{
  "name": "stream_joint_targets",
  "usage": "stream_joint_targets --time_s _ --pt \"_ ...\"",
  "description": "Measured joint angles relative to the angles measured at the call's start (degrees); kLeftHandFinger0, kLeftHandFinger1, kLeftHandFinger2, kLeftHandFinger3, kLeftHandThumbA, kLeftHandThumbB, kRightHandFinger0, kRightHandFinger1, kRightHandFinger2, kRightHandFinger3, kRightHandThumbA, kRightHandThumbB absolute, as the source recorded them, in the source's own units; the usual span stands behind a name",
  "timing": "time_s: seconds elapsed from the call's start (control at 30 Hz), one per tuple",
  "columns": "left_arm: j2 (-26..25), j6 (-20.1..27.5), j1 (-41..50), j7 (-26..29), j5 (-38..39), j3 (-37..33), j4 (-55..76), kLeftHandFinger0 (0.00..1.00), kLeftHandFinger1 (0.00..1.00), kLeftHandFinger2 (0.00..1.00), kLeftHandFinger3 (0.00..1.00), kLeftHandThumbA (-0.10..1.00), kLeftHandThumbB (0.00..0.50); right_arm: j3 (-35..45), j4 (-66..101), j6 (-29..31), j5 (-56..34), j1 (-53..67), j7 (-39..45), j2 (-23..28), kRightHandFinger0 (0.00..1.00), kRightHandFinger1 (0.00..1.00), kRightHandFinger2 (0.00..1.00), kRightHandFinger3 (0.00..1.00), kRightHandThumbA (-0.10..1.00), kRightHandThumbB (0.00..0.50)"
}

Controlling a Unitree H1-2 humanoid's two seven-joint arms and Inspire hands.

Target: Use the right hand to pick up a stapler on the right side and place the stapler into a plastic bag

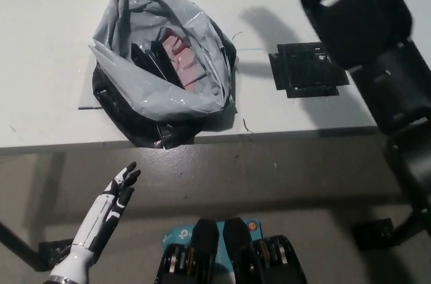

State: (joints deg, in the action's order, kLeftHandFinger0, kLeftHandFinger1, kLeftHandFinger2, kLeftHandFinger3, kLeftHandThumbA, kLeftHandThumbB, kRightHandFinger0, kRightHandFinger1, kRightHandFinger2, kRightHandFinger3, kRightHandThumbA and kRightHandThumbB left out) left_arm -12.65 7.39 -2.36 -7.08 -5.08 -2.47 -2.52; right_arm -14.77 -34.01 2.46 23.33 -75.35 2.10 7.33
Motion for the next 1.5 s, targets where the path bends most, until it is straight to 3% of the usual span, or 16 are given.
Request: stream_joint_targets --time_s 0.17,0.37,0.43,0.5,0.63,0.67,0.7,0.83,0.87,1.0,1.1,1.13,1.17,1.3,1.33,1.5 --pt "0.0 -0.1 -0.6 0.0 0.0 0.0 -1.0 1.0 1.0 1.0 1.0 1.0 0.318 1.8 8.9 -1.7 -0.8 7.4 1.6 3.5 1.0 1.0 1.0 1.0 1.0 0.487" --pt "0.1 -0.1 -1.2 0.0 0.0 0.0 -2.2 1.0 1.0 1.0 1.0 1.0 0.349 4.5 20.1 -3.5 -2.4 19.6 2.5 7.9 1.0 1.0 1.0 1.0 1.0 0.5" --pt "0.1 -0.1 -1.3 0.0 0.0 0.0 -2.5 1.0 1.0 1.0 1.0 1.0 0.36 4.8 22.5 -3.8 -2.6 22.8 2.5 8.6 1.0 1.0 1.0 1.0 0.94 0.455" --pt "0.2 -0.1 -1.4 0.0 0.0 0.0 -3.3 1.0 1.0 1.0 1.0 1.0 0.367 5.3 26.0 -4.3 -3.1 28.5 2.6 9.1 1.0 1.0 1.0 1.0 0.92 0.448" --pt "0.5 -0.1 -1.7 0.0 0.0 0.1 -4.0 1.0 1.0 1.0 1.0 1.0 0.382 5.5 33.7 -4.6 -4.3 38.3 2.7 9.1 1.0 1.0 1.0 1.0 0.96 0.38" --pt "0.5 -0.1 -1.7 0.0 0.0 0.1 -4.2 1.0 1.0 1.0 1.0 1.0 0.385 5.5 35.2 -4.7 -4.5 40.2 2.7 9.1 1.0 1.0 1.0 1.0 0.89 0.373" --pt "0.5 -0.1 -1.8 0.0 0.0 0.1 -4.5 1.0 1.0 1.0 1.0 1.0 0.398 5.5 36.9 -4.7 -4.7 42.4 2.7 9.1 1.0 1.0 1.0 1.0 1.0 0.386" --pt "0.6 -0.1 -2.0 0.0 0.0 0.1 -5.1 1.0 1.0 1.0 1.0 1.0 0.402 5.5 43.7 -4.5 -5.5 51.4 2.7 8.4 1.0 1.0 1.0 1.0 1.0 0.388" --pt "0.6 -0.1 -2.0 0.0 0.0 0.1 -5.1 1.0 1.0 1.0 1.0 1.0 0.394 5.5 43.7 -4.5 -5.5 51.4 2.7 8.4 1.0 1.0 1.0 1.0 0.99 0.362" --pt "0.7 0.0 -2.8 0.0 0.0 0.4 -5.2 1.0 1.0 1.0 1.0 1.0 0.404 5.3 51.7 -0.5 -8.0 64.8 1.8 3.7 1.0 1.0 1.0 1.0 0.94 0.381" --pt "0.8 0.0 -2.8 0.0 0.0 0.4 -5.2 1.0 1.0 1.0 1.0 1.0 0.415 5.5 48.7 2.5 -9.2 70.2 1.1 0.7 1.0 1.0 1.0 1.0 0.92 0.355" --pt "0.7 0.0 -2.8 0.0 0.0 0.4 -5.2 1.0 1.0 1.0 1.0 1.0 0.412 5.5 47.8 3.0 -9.3 70.8 0.9 0.4 1.0 1.0 1.0 1.0 0.8 0.322" --pt "0.7 0.0 -2.8 0.0 0.0 0.4 -5.2 1.0 1.0 1.0 1.0 1.0 0.411 5.7 46.4 3.8 -9.4 71.4 0.7 0.0 1.0 1.0 1.0 1.0 0.78 0.322" --pt "0.7 0.1 -2.3 0.0 0.0 0.4 -5.1 1.0 1.0 1.0 1.0 1.0 0.38 6.9 35.9 7.8 -9.8 73.4 -0.8 -1.1 1.0 1.0 1.0 1.0 0.83 0.361" --pt "0.7 0.1 -2.2 0.0 0.0 0.4 -4.9 1.0 1.0 1.0 1.0 1.0 0.382 7.1 34.1 8.6 -9.7 73.7 -1.0 -1.1 1.0 1.0 1.0 1.0 0.87 0.393" --pt "0.7 0.3 -0.8 0.0 0.1 0.4 -4.4 1.0 1.0 1.0 1.0 1.0 0.4 7.2 27.6 11.3 -9.7 75.2 -1.5 -0.8 1.0 1.0 1.0 1.0 0.76 0.328"
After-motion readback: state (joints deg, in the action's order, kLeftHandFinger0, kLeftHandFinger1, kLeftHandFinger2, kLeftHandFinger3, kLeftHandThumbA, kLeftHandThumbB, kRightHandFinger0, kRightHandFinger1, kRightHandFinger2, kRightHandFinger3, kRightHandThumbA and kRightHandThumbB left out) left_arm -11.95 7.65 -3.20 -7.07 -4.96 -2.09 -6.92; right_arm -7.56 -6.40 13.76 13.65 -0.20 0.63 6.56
